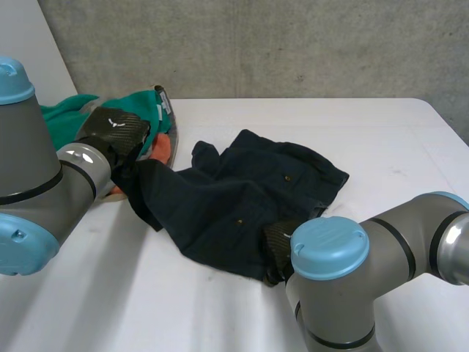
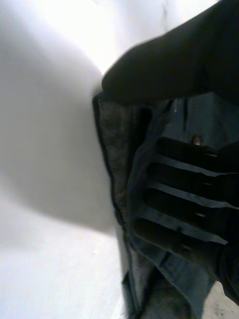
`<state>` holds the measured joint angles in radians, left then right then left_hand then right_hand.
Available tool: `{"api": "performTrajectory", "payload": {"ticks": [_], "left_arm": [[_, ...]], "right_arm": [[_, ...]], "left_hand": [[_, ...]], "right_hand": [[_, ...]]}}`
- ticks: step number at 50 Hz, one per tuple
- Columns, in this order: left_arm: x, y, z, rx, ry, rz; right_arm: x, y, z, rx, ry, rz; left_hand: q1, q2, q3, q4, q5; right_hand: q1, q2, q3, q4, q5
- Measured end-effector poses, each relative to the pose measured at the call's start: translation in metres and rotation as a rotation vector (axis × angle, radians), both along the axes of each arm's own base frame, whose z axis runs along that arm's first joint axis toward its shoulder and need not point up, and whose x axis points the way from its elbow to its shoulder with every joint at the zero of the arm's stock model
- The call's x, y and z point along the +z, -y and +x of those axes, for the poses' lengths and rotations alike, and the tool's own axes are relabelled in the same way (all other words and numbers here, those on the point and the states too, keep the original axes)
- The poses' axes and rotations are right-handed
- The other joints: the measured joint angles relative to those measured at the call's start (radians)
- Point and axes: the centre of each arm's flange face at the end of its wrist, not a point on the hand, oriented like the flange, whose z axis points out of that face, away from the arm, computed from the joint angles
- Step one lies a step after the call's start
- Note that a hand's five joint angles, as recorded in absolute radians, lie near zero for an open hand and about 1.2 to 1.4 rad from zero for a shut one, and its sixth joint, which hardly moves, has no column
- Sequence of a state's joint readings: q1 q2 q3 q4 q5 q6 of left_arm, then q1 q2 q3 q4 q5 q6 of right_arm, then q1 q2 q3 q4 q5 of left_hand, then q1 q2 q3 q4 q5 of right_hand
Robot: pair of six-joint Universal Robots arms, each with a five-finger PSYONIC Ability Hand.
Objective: Fold the laundry.
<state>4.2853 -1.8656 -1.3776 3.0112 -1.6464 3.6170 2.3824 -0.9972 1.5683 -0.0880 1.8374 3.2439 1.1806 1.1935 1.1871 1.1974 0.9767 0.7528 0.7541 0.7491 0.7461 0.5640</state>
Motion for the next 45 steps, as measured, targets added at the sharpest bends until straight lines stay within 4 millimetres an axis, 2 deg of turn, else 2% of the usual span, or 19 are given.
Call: {"api": "performTrajectory", "payload": {"ticks": [3, 6, 10, 12, 18, 23, 26, 27, 29, 32, 34, 38, 40, 41, 42, 45], "left_arm": [[0.000, 0.000, 0.001, 0.002, 0.001, 0.001], [0.000, 0.000, 0.001, 0.004, 0.001, 0.002], [-0.001, 0.001, 0.002, 0.007, 0.002, 0.004], [-0.001, 0.001, 0.002, 0.009, 0.003, 0.004], [-0.002, 0.001, 0.004, 0.013, 0.004, 0.008], [-0.002, 0.002, 0.004, 0.014, 0.004, 0.009], [-0.002, 0.002, 0.004, 0.014, 0.004, 0.009], [-0.002, 0.002, 0.004, 0.015, 0.005, 0.009], [-0.002, 0.002, 0.004, 0.016, 0.005, 0.009], [-0.003, 0.001, 0.004, 0.016, 0.006, 0.011], [-0.002, 0.000, 0.005, 0.015, 0.010, 0.016], [0.004, -0.010, 0.008, 0.006, 0.030, 0.027], [0.009, -0.016, 0.011, -0.001, 0.041, 0.029], [0.012, -0.018, 0.011, -0.004, 0.045, 0.027], [0.022, -0.027, 0.015, -0.018, 0.055, 0.019], [0.047, -0.042, 0.019, -0.045, 0.047, -0.025]], "right_arm": [[0.002, 0.003, 0.002, 0.001, 0.023, -0.020], [0.004, 0.005, 0.003, 0.004, 0.037, -0.034], [0.004, 0.006, 0.005, 0.014, 0.037, -0.043], [0.003, 0.006, 0.005, 0.022, 0.028, -0.037], [0.002, 0.002, 0.004, 0.034, 0.015, -0.005], [0.001, -0.002, 0.005, 0.038, 0.020, 0.018], [-0.002, -0.002, 0.006, 0.040, 0.015, 0.023], [-0.003, -0.001, 0.007, 0.040, 0.010, 0.022], [-0.005, 0.000, 0.007, 0.035, 0.002, 0.017], [-0.004, 0.003, 0.007, 0.024, -0.004, 0.003], [0.006, 0.007, 0.004, 0.003, -0.003, -0.032], [0.040, 0.019, -0.009, -0.030, 0.000, -0.128], [0.069, 0.027, -0.020, -0.037, -0.017, -0.212], [0.076, 0.029, -0.023, -0.036, -0.024, -0.233], [0.100, 0.035, -0.034, -0.034, -0.054, -0.309], [0.141, 0.042, -0.048, -0.028, -0.095, -0.444]], "left_hand": [[0.000, 0.000, 0.000, 0.000, 0.000], [0.000, 0.000, 0.000, 0.000, 0.000], [0.000, 0.000, 0.000, 0.000, 0.000], [0.000, 0.000, 0.000, 0.000, 0.000], [0.000, 0.000, 0.000, 0.000, 0.000], [0.000, 0.000, 0.000, 0.000, 0.000], [0.000, 0.000, 0.002, 0.000, 0.000], [0.000, 0.000, 0.004, 0.000, 0.000], [0.000, 0.000, 0.004, 0.000, 0.000], [0.000, 0.000, 0.004, 0.000, 0.000], [0.000, 0.000, 0.004, 0.000, 0.000], [0.000, 0.000, 0.004, 0.000, 0.000], [0.000, 0.000, 0.004, 0.000, 0.000], [0.000, 0.000, 0.004, 0.000, 0.000], [0.000, 0.000, 0.004, 0.000, 0.000], [0.000, 0.000, 0.004, 0.001, 0.000]], "right_hand": [[0.135, 0.131, 0.132, 0.135, 0.134], [0.144, 0.144, 0.147, 0.151, 0.148], [-0.107, -0.112, -0.103, -0.093, -0.094], [-0.154, -0.163, -0.155, -0.148, -0.157], [-0.201, -0.217, -0.207, -0.205, -0.221], [-0.193, -0.205, -0.196, -0.195, -0.186], [-0.051, -0.049, -0.045, -0.047, -0.033], [0.189, 0.199, 0.193, 0.193, 0.203], [0.341, 0.385, 0.379, 0.384, 0.382], [0.360, 0.417, 0.428, 0.439, 0.432], [0.360, 0.417, 0.431, 0.441, 0.437], [0.368, 0.418, 0.431, 0.445, 0.447], [0.368, 0.417, 0.431, 0.446, 0.449], [0.368, 0.417, 0.431, 0.446, 0.449], [0.372, 0.417, 0.431, 0.447, 0.450], [0.382, 0.417, 0.431, 0.449, 0.450]]}}
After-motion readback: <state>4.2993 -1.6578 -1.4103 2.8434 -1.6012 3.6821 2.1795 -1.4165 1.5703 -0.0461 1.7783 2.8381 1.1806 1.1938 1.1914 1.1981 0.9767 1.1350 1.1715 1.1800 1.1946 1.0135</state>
